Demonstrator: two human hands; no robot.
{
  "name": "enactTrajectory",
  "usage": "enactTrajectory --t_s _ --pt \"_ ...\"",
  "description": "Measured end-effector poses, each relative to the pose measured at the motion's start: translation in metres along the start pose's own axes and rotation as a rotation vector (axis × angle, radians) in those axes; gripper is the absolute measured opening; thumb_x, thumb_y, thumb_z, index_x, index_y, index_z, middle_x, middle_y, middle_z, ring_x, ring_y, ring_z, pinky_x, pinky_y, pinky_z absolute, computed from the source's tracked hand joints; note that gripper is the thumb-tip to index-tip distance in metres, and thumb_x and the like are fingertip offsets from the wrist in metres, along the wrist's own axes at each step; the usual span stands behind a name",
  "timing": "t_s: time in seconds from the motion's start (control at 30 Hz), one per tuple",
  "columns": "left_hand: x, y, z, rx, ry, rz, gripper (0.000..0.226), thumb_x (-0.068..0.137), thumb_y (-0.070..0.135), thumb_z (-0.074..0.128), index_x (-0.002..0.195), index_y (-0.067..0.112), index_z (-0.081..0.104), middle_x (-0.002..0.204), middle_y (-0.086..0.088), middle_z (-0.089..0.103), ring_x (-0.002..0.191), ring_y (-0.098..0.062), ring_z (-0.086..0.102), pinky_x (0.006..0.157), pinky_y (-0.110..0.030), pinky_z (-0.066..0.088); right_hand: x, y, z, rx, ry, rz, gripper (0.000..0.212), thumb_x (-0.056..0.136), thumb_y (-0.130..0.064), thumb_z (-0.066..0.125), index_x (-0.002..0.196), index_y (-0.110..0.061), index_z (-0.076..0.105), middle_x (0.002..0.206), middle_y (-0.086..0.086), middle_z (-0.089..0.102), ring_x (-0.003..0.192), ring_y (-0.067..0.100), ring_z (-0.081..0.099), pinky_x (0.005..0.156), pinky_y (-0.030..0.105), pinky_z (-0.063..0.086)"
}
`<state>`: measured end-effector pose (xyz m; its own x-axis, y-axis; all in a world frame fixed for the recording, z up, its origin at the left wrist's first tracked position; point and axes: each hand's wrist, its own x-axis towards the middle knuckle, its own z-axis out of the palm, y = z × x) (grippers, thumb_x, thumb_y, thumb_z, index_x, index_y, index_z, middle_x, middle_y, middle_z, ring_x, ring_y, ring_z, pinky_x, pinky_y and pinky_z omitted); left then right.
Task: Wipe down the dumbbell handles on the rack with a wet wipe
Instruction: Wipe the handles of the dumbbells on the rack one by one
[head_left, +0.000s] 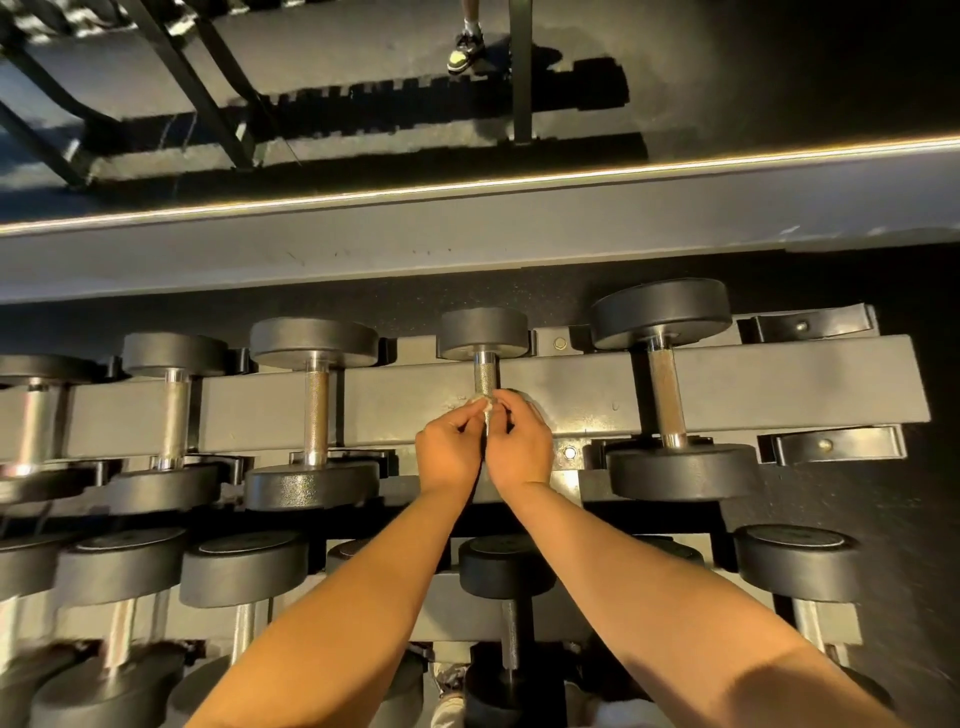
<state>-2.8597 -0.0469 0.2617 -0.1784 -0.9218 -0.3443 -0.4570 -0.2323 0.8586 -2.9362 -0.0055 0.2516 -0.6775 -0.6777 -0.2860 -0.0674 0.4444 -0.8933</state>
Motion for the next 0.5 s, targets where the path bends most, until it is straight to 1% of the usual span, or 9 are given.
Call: enactTrajectory --t_s 0.07,0.13,0.23,0.3,0.4,0.43,0.5 --pt "-0.009 -0.004 -0.004 0.033 -0.016 -0.019 0.023 0.098 0.013 0.065 0.117 0.020 0.076 0.118 0.004 0.074 0.106 -0.005 0.068 0.099 -0.026 0.054 -0.001 -0.001 -0.002 0.012 -0.011 0.005 0.025 0.104 -0.024 0.048 0.122 -0.028 0.065 0.122 -0.006 0.062 0.099 0.006 0.055 0.085 0.020 0.043" --pt "-0.015 -0.003 -0.007 0.069 -0.028 -0.040 0.022 0.098 0.014 0.065 0.114 0.020 0.077 0.115 0.004 0.075 0.103 -0.006 0.069 0.097 -0.027 0.055 -0.003 -0.002 -0.007 0.050 -0.043 0.007 0.025 0.104 -0.022 0.050 0.123 -0.026 0.065 0.123 -0.005 0.059 0.099 0.006 0.054 0.083 0.015 0.041" --pt "-0.020 0.001 -0.009 0.124 -0.033 -0.015 0.022 0.098 0.013 0.063 0.110 0.023 0.078 0.110 0.006 0.076 0.101 -0.006 0.069 0.095 -0.025 0.054 -0.006 0.000 -0.017 0.057 -0.130 0.005 0.027 0.103 -0.019 0.052 0.128 -0.022 0.063 0.128 -0.003 0.047 0.107 0.008 0.055 0.080 0.002 0.036" --pt "-0.027 0.002 -0.010 0.137 -0.016 0.028 0.023 0.099 0.014 0.062 0.112 0.023 0.078 0.109 0.007 0.076 0.102 -0.007 0.069 0.096 -0.025 0.054 -0.011 0.001 -0.025 0.100 -0.163 0.026 0.027 0.103 -0.018 0.052 0.129 -0.021 0.060 0.129 -0.003 0.041 0.110 0.008 0.053 0.077 -0.003 0.036" --pt "-0.035 0.003 -0.007 0.101 0.007 0.093 0.027 0.101 0.017 0.059 0.124 0.023 0.072 0.113 0.008 0.074 0.104 -0.005 0.067 0.095 -0.021 0.052 -0.018 0.000 -0.032 0.153 -0.157 -0.011 0.024 0.102 -0.017 0.054 0.124 -0.025 0.055 0.122 -0.008 0.043 0.104 0.001 0.053 0.080 0.003 0.043" --pt "-0.037 0.006 -0.005 0.080 -0.011 0.102 0.030 0.102 0.019 0.058 0.131 0.023 0.067 0.116 0.008 0.072 0.105 -0.003 0.066 0.096 -0.020 0.052 -0.019 -0.002 -0.034 0.177 -0.159 -0.021 0.022 0.101 -0.017 0.054 0.121 -0.026 0.055 0.117 -0.010 0.046 0.101 -0.002 0.055 0.081 0.006 0.046" --pt "-0.039 0.015 0.001 0.072 -0.067 0.107 0.039 0.105 0.022 0.053 0.144 0.026 0.055 0.126 0.008 0.067 0.112 -0.005 0.063 0.099 -0.023 0.051 -0.019 -0.005 -0.035 0.229 -0.166 -0.008 0.019 0.101 -0.017 0.055 0.118 -0.025 0.057 0.109 -0.012 0.053 0.095 -0.006 0.058 0.079 0.010 0.049"
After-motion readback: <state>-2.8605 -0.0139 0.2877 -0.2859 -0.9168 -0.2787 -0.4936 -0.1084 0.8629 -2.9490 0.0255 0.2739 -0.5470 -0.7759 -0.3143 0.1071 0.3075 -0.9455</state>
